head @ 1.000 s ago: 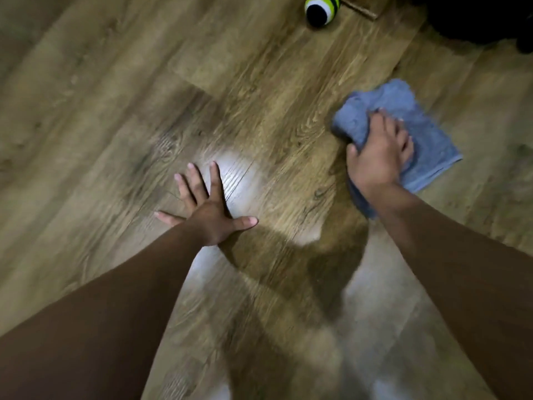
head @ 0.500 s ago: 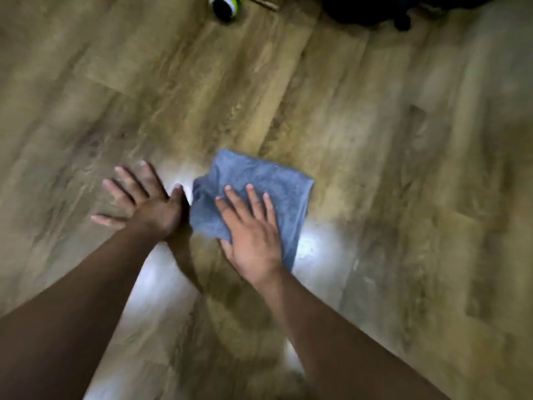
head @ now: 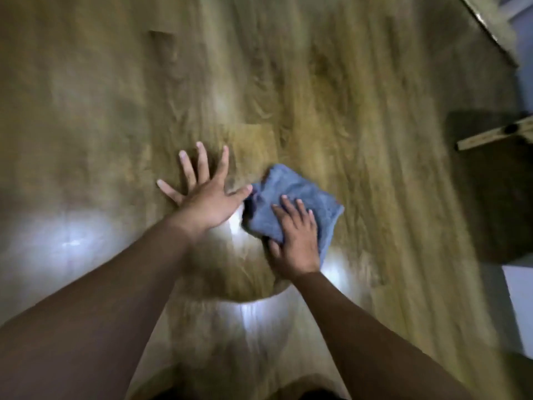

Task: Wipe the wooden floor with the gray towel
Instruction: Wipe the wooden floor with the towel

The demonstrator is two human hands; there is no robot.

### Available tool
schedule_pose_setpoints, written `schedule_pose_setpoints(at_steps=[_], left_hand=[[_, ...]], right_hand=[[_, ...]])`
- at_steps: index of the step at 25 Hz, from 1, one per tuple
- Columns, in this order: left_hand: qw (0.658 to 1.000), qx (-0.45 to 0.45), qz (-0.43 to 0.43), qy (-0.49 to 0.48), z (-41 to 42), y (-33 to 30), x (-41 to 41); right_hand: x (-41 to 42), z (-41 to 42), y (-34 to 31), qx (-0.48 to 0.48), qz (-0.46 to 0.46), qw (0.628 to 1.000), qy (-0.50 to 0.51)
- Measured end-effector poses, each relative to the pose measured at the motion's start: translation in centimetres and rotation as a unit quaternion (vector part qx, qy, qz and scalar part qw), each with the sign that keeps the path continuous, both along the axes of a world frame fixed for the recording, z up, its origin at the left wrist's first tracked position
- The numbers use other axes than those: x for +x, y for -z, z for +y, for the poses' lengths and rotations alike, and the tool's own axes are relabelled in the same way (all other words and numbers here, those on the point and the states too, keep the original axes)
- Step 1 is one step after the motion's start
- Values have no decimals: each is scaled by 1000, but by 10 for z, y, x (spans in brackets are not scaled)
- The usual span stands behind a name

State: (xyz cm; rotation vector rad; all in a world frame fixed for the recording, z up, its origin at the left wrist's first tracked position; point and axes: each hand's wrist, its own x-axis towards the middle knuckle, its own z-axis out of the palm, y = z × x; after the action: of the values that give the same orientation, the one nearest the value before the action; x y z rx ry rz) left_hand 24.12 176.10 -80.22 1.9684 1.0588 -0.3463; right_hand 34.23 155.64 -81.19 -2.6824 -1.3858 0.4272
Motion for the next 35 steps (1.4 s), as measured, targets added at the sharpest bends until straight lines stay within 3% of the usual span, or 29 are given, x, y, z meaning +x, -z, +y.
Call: schedule_pose_setpoints(at_steps=[3,7,10,14,16,20,25,28,31,35], left_hand=[[991,-56,83,91,-41,0,51],[982,-2,173,75,-60,5,78],[978,-12,193,80,-58,3,78],[970,-16,231,76,-59,-7,86],[968,-12,237,79,-62,-5,85],[973,-18,218,78,-58,2,82],[975,19,208,80,-59,6,79],[975,23,203,83,-60,7,80],[975,13,206,79,-59,4,82],[973,0,210,93,-61,-5,83]], right_hand=[[83,-96,-8,8,20,990,139],[164,-143,-8,24,3,975,219],[223,-128,-2,37,-11,967,251],[263,-59,1,52,-26,929,366],[251,-30,4,61,-29,935,347],[178,-24,5,71,-18,985,154],[60,-99,1,76,21,997,19],[44,-165,7,24,5,998,-55],[79,-212,2,11,4,1000,-2],[165,-240,-7,16,-5,982,187]])
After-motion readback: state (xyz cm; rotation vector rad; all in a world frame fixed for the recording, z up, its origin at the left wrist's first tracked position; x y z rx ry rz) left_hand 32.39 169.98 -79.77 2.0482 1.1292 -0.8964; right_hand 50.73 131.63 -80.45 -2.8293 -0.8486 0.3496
